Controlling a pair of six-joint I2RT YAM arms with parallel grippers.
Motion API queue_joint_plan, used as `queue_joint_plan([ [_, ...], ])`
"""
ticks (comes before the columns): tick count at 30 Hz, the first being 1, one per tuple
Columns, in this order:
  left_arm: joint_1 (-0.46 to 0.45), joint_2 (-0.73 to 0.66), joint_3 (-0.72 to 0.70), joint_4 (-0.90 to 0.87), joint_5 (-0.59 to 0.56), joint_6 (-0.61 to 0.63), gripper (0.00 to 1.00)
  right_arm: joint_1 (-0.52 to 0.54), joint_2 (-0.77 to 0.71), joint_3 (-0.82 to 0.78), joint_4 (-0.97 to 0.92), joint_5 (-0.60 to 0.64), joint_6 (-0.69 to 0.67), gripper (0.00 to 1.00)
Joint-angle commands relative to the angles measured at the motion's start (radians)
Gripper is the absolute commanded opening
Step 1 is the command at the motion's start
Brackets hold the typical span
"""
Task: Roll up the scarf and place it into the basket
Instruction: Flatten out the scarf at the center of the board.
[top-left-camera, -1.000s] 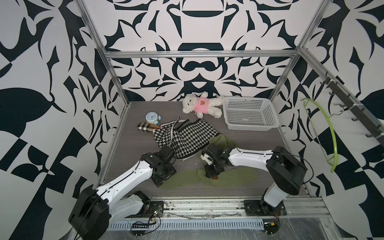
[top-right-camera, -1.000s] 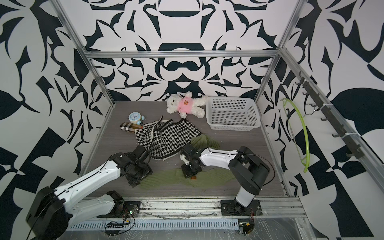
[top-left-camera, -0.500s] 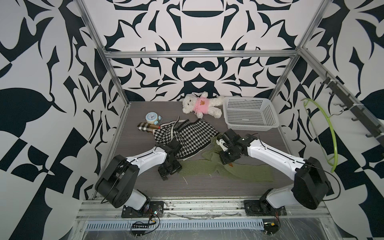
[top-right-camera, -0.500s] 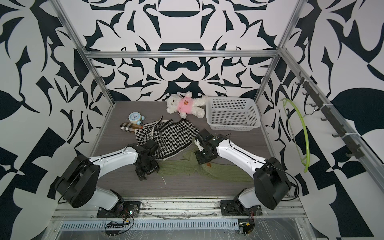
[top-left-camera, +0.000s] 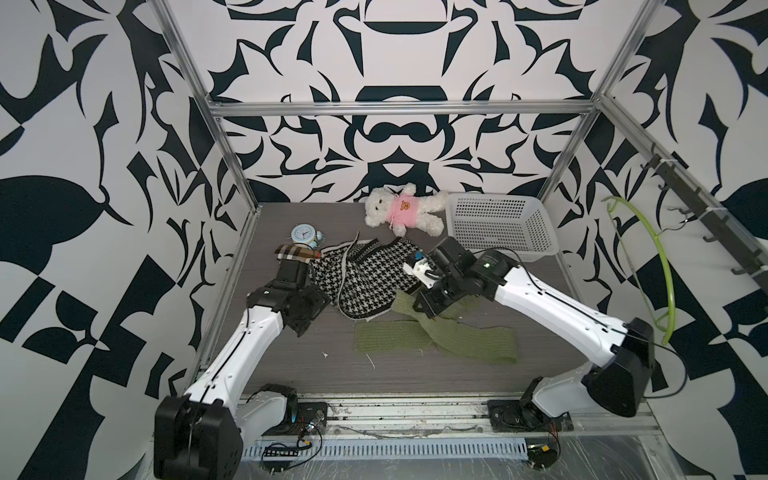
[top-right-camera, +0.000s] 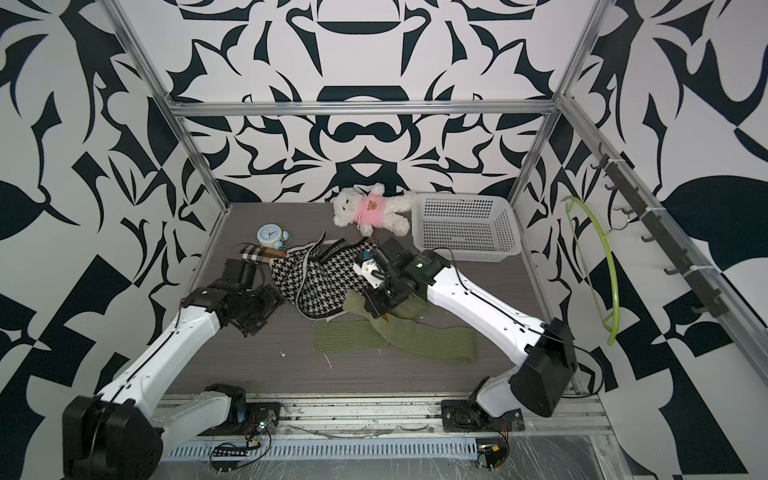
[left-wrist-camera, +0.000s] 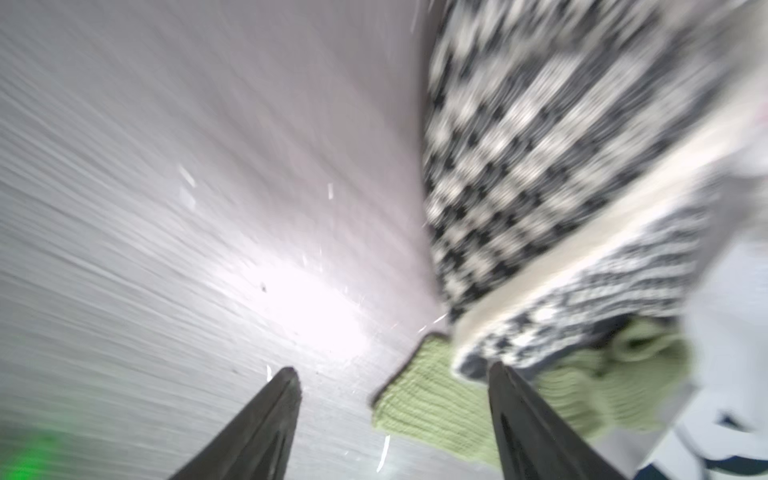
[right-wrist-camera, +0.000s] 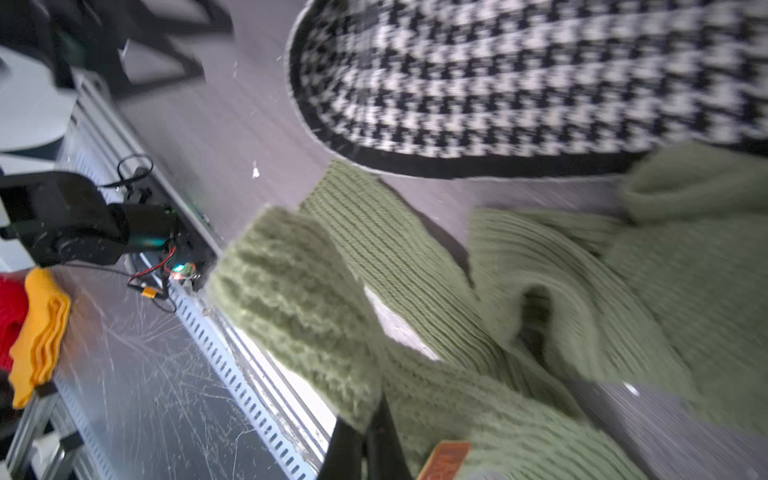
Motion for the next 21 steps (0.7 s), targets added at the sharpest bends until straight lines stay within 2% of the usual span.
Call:
queue_joint_plan([
  [1,0.077,-0.042,0.057,-0.126,0.038,0.121,0.78,0.054,0.115,0.072,0.034,-0.059,-0.021,0.0],
  [2,0.087,-0.046,0.063,-0.128,0.049,0.132,0.77,0.07,0.168,0.085,0.055,-0.089,-0.019,0.01],
  [3,0.091,-0.042,0.062,-0.125,0.066,0.135,0.77,0.09,0.223,0.105,0.067,-0.112,-0.019,0.18],
  [5,0.091,-0.025,0.052,-0.11,0.12,0.131,0.78,0.11,0.289,0.124,0.084,-0.137,-0.011,0.27],
  [7,0.089,-0.002,0.031,-0.08,0.181,0.129,0.78,0.107,0.26,0.078,0.122,-0.114,0.017,0.42],
  [9,0.071,0.022,-0.006,-0.005,0.264,0.127,0.78,0.082,0.174,0.004,0.135,-0.03,0.039,0.84],
  [10,0.052,0.033,-0.015,0.014,0.28,0.124,0.78,0.059,0.134,-0.029,0.131,-0.018,0.044,0.88],
  [14,-0.123,0.113,-0.014,0.096,0.304,0.081,0.78,-0.071,-0.027,-0.175,0.096,0.066,0.093,0.88],
  [17,-0.245,0.186,-0.016,0.204,0.325,0.008,0.73,-0.2,-0.141,-0.31,0.1,0.133,0.16,0.87],
  [21,-0.34,0.324,0.026,0.365,0.368,-0.048,0.69,-0.309,-0.252,-0.451,0.142,0.189,0.272,0.87],
])
